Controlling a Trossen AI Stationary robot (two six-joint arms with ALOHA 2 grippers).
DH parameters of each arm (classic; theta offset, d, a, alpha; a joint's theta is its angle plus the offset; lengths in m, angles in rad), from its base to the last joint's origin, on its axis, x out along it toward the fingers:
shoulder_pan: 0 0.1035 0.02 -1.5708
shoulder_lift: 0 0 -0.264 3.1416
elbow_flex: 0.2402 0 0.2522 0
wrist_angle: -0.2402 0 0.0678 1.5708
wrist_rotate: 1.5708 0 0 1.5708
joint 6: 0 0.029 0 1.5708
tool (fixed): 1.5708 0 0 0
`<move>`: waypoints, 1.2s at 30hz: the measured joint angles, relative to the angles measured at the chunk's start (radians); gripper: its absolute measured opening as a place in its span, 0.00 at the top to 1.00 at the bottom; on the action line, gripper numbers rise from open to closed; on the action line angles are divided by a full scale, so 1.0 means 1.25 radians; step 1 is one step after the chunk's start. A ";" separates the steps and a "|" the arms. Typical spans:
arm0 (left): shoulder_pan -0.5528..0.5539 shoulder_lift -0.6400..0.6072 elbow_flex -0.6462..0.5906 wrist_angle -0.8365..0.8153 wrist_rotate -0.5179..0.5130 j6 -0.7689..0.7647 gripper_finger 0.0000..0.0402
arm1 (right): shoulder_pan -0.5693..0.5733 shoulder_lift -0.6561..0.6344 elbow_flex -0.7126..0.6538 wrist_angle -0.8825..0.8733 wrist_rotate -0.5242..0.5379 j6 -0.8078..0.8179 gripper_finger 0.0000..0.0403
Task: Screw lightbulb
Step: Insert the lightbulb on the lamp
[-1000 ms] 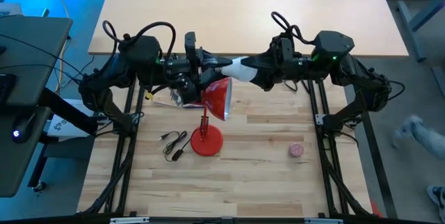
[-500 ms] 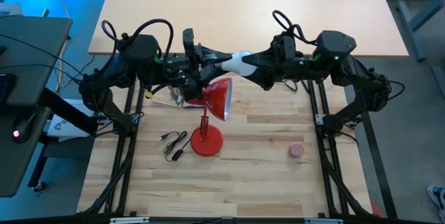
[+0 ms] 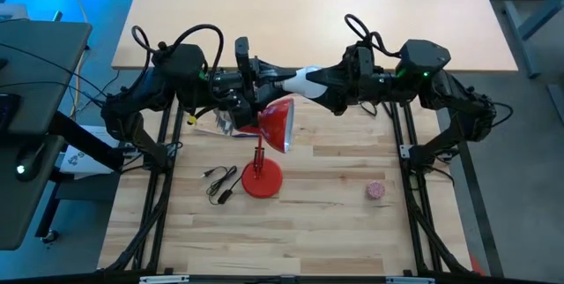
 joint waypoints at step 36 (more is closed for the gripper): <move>-0.005 -0.006 -0.001 -0.003 0.014 -0.006 0.68 | 0.000 0.001 0.000 0.002 -0.005 -0.036 0.23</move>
